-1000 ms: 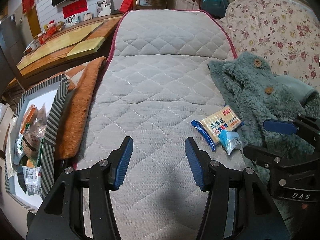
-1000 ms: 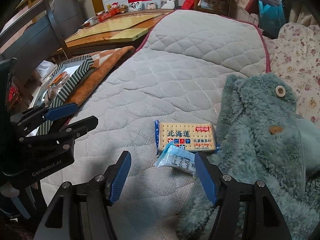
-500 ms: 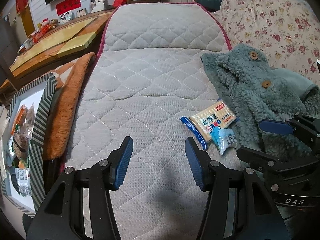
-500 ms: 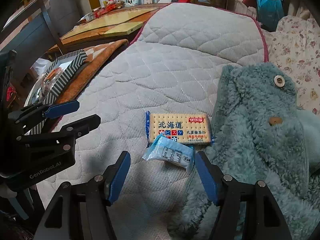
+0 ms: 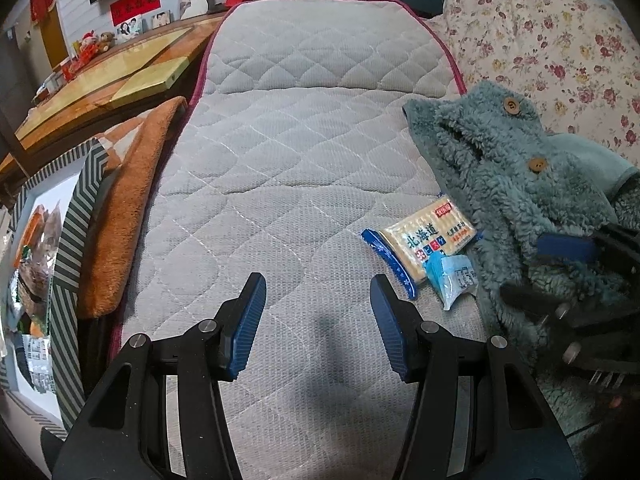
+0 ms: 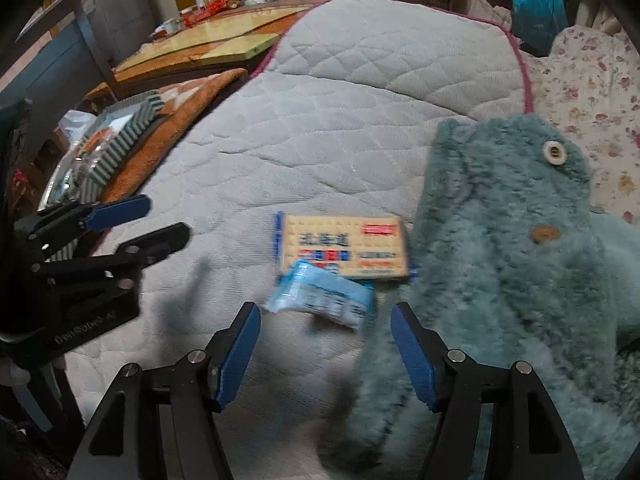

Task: Organize snacks
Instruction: 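Move both grippers back to the cracker pack on the mattress, then grasp the Beihaidao cracker pack with the left gripper while the right grasps the blue-white packet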

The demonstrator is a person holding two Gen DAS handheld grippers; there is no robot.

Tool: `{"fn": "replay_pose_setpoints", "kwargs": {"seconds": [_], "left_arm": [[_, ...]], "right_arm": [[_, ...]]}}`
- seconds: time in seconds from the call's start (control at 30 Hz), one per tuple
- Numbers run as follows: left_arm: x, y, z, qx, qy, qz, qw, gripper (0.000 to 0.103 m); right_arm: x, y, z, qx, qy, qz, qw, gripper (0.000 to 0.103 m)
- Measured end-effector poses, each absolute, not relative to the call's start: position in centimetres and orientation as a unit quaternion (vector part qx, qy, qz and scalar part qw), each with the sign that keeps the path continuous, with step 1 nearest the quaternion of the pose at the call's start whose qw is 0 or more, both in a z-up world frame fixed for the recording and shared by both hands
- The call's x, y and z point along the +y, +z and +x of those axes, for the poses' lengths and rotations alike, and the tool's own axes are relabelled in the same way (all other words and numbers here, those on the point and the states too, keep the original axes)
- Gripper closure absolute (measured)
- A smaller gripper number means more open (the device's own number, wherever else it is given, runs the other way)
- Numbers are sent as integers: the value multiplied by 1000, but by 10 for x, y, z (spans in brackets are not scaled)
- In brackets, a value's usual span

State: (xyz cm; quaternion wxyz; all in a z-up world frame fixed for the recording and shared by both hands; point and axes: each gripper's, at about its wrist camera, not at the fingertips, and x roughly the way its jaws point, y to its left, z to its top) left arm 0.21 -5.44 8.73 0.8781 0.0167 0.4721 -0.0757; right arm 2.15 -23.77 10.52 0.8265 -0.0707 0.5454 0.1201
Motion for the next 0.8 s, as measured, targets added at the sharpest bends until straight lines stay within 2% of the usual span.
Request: {"fn": "replay_pose_setpoints", "kwargs": {"seconds": [0.17, 0.33, 0.5, 0.67, 0.8], "left_arm": [[-59, 81, 8, 491, -93, 1, 866, 49], [-67, 78, 10, 511, -134, -22, 849, 49], [-62, 75, 10, 512, -121, -14, 850, 49], [-47, 73, 16, 513, -108, -26, 851, 49], [-40, 71, 21, 514, -108, -30, 850, 49]], "right_arm": [[-272, 115, 25, 538, 87, -27, 838, 36], [-270, 109, 26, 549, 96, -31, 830, 35], [-244, 88, 25, 568, 151, -81, 805, 34], [-218, 57, 31, 571, 183, -186, 778, 33], [-216, 48, 47, 562, 200, -178, 783, 33]]}}
